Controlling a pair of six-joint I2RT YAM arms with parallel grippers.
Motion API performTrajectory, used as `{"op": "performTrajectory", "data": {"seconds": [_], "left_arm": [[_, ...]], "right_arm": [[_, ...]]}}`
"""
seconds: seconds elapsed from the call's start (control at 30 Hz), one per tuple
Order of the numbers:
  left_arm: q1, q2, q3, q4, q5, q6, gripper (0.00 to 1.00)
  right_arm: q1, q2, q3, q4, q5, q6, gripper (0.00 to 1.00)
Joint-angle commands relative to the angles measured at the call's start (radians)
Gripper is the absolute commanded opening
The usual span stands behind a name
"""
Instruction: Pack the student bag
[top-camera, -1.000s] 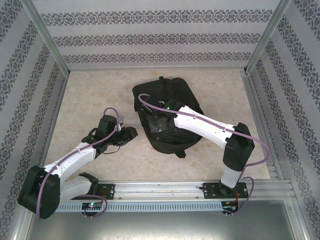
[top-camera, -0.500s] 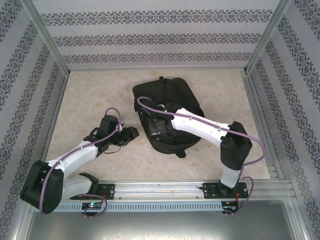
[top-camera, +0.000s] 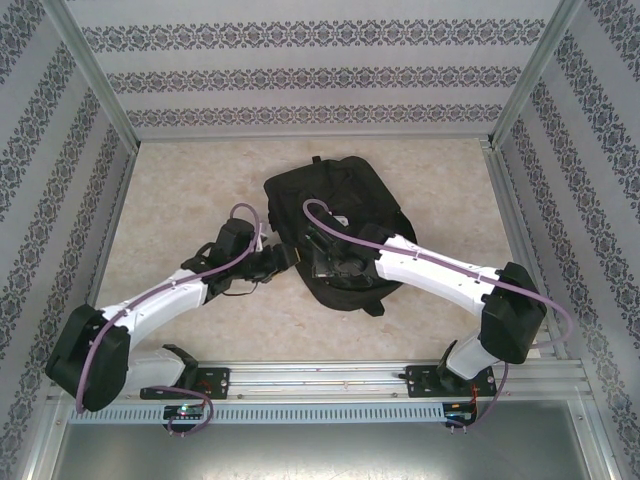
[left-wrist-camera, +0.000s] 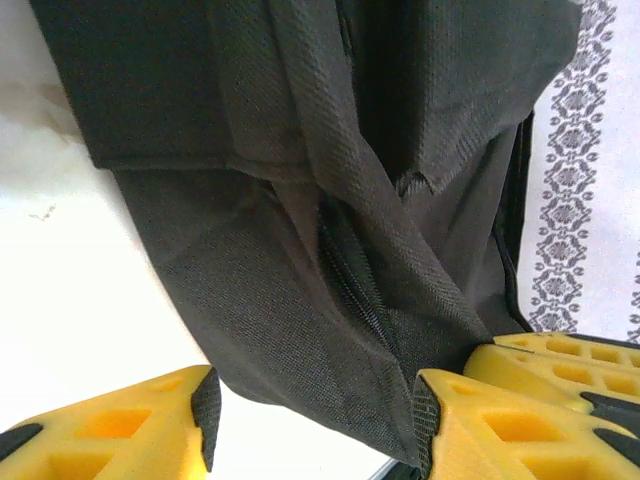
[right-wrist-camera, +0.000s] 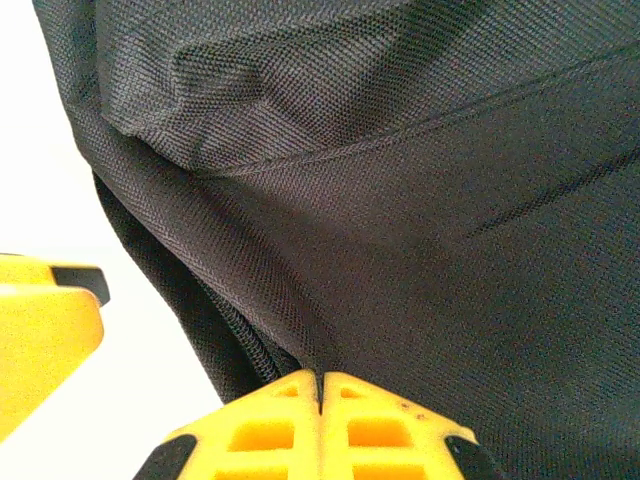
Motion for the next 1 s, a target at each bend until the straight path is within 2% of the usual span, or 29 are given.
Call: {"op": "performTrajectory", "data": {"seconds": [0.0, 0.27, 0.33, 0.53, 0.63, 0.67, 0.77, 0.83, 0.97], "left_arm": [[-0.038, 0.036, 0.046, 0.008, -0.025, -0.014, 0.54], [-0.078, 0.111, 0.107, 0.008, -0.054, -0.015, 0.54], [-0.079, 0.133, 0.107, 0.012, -0.056, -0.018, 0.5], [-0.083, 0.196, 0.112, 0.053, -0.064, -0.02, 0.21], [-0.083, 0.205, 0.128, 0.051, -0.064, -0.014, 0.02], [-0.083, 0.2, 0.128, 0.051, -0.064, -0.015, 0.0], [-0.083, 0.174, 0.128, 0.034, -0.083, 0.001, 0.0], [-0.083, 0.16, 0.125, 0.029, -0.088, 0.007, 0.0], [-0.083, 0.16, 0.116, 0.035, -0.083, 0.006, 0.0]], "right_arm": [[0.009, -0.039, -0.017, 0.045, -0.003, 0.032, 0.01], [0.009, -0.052, -0.048, 0.073, -0.014, 0.045, 0.0], [0.007, -0.06, -0.058, 0.081, -0.017, 0.053, 0.0], [0.007, -0.072, -0.086, 0.098, -0.025, 0.071, 0.02], [0.013, -0.085, -0.074, 0.053, -0.004, 0.06, 0.17], [0.021, -0.089, -0.06, 0.023, 0.017, 0.054, 0.18], [0.042, -0.105, -0.03, -0.054, 0.08, 0.046, 0.12], [0.044, -0.119, -0.039, -0.059, 0.071, 0.051, 0.0], [0.047, -0.122, -0.061, -0.062, 0.059, 0.059, 0.0]]}}
